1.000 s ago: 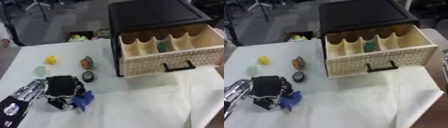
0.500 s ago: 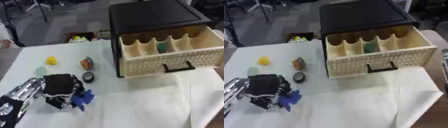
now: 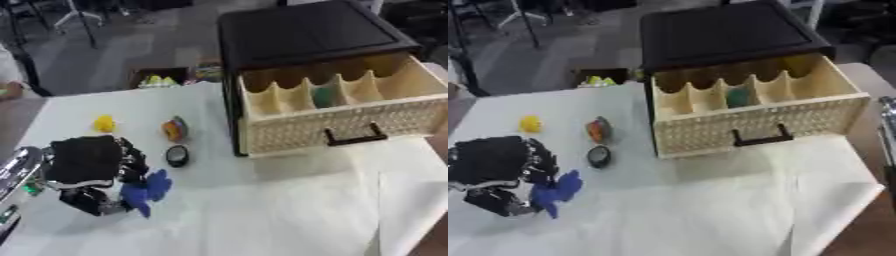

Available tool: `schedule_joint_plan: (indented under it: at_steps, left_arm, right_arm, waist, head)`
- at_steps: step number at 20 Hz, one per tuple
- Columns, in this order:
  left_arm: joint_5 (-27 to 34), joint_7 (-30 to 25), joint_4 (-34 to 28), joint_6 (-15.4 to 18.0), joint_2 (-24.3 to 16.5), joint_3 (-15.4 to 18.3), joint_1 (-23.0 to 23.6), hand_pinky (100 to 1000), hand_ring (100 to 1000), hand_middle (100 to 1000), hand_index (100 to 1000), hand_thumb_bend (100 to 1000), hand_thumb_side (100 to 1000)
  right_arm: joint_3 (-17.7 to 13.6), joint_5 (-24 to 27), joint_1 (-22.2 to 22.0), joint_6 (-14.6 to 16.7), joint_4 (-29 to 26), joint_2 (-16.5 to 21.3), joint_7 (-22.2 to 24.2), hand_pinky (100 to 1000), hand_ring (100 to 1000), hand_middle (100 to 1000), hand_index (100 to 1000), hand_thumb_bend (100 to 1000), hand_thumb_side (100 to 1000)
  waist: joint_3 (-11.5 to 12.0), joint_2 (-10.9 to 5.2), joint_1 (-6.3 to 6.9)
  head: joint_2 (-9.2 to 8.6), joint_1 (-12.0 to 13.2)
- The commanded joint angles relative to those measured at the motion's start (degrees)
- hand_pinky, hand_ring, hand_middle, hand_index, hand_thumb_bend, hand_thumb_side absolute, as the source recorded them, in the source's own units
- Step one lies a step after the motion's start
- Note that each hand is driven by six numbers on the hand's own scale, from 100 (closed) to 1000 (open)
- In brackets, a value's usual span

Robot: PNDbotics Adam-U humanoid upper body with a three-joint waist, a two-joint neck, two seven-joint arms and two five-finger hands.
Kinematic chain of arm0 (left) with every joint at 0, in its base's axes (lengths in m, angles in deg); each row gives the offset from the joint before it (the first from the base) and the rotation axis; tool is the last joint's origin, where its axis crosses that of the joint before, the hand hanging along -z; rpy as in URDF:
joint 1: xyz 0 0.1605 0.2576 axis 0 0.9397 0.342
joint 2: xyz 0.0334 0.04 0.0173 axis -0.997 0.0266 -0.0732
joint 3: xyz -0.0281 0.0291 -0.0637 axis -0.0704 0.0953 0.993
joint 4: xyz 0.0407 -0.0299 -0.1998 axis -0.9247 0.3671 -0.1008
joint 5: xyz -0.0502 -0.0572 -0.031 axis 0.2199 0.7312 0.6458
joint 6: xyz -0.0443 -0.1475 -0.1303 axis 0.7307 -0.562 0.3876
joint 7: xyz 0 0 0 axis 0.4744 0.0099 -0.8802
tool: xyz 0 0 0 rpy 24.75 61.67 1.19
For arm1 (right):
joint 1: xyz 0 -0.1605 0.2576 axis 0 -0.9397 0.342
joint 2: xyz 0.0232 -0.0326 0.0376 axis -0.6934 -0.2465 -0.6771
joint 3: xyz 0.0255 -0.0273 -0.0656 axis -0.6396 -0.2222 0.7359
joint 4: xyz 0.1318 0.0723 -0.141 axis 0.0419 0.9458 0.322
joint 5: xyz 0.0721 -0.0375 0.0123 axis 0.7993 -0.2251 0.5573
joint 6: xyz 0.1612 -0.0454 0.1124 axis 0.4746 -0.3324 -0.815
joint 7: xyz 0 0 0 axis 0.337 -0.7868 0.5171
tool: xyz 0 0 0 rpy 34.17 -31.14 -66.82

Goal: Pick up objects from table and place into drawer.

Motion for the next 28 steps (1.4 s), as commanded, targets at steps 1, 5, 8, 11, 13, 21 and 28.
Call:
schedule_joint_plan:
  at_steps: [1, 5, 8, 11, 13, 21, 28]
  left_arm:
    - [6.0, -3.1, -2.7, 0.0, -3.0, 2.4, -0.7, 327, 532, 360, 474, 100, 247]
    - [11.9, -6.6, -4.3, 0.0, -3.7, 3.8, -1.6, 323, 530, 357, 467, 100, 245]
    - [15.9, -8.8, -5.6, -0.5, -4.0, 4.7, -2.4, 314, 524, 350, 456, 100, 244]
    - [20.4, -11.1, -6.4, -1.4, -4.1, 5.4, -3.7, 311, 522, 345, 449, 100, 244]
    - [23.1, -12.7, -6.9, -2.0, -3.8, 5.8, -4.4, 304, 517, 342, 444, 100, 244]
    - [34.2, -18.3, -7.7, -5.8, -1.0, 8.0, -8.6, 281, 504, 330, 428, 100, 248]
    - [41.7, -22.1, -5.4, -10.0, 2.8, 9.3, -14.1, 282, 505, 342, 451, 100, 248]
  right_arm:
    - [-0.6, -0.2, 0.6, -0.1, -0.8, 1.0, -0.3, 398, 541, 484, 689, 100, 562]
    - [-0.7, -0.2, 0.5, -0.1, -0.8, 1.0, -0.5, 399, 542, 485, 689, 100, 562]
    - [-0.7, -0.3, 0.5, -0.2, -0.8, 1.0, -0.6, 399, 542, 485, 689, 100, 561]
    - [-0.6, -0.3, 0.4, -0.2, -0.8, 1.0, -0.5, 402, 542, 485, 689, 100, 558]
    - [-0.6, -0.3, 0.4, -0.2, -0.8, 0.9, -0.5, 402, 542, 485, 689, 100, 556]
    - [-0.8, -0.2, 0.1, -0.4, -0.8, 0.7, -0.7, 406, 543, 486, 690, 100, 547]
    - [-0.7, -0.1, -0.2, -0.6, -0.8, 0.5, -0.6, 406, 542, 486, 689, 100, 541]
  waist:
    - [0.1, -1.13, -0.29]
    - [0.2, -1.34, -0.33]
    - [0.2, -1.46, -0.27]
    - [0.2, -1.64, -0.11]
    - [0.1, -1.77, 0.02]
    - [-0.2, -2.19, 0.44]
    - [-0.2, -2.65, 0.95]
  head:
    - [0.31, -0.2]
    - [0.83, -0.2]
    - [1.35, -0.1]
    - [1.86, 0.1]
    - [1.97, 0.2]
    - [2.2, 0.3]
    - [2.63, 0.8]
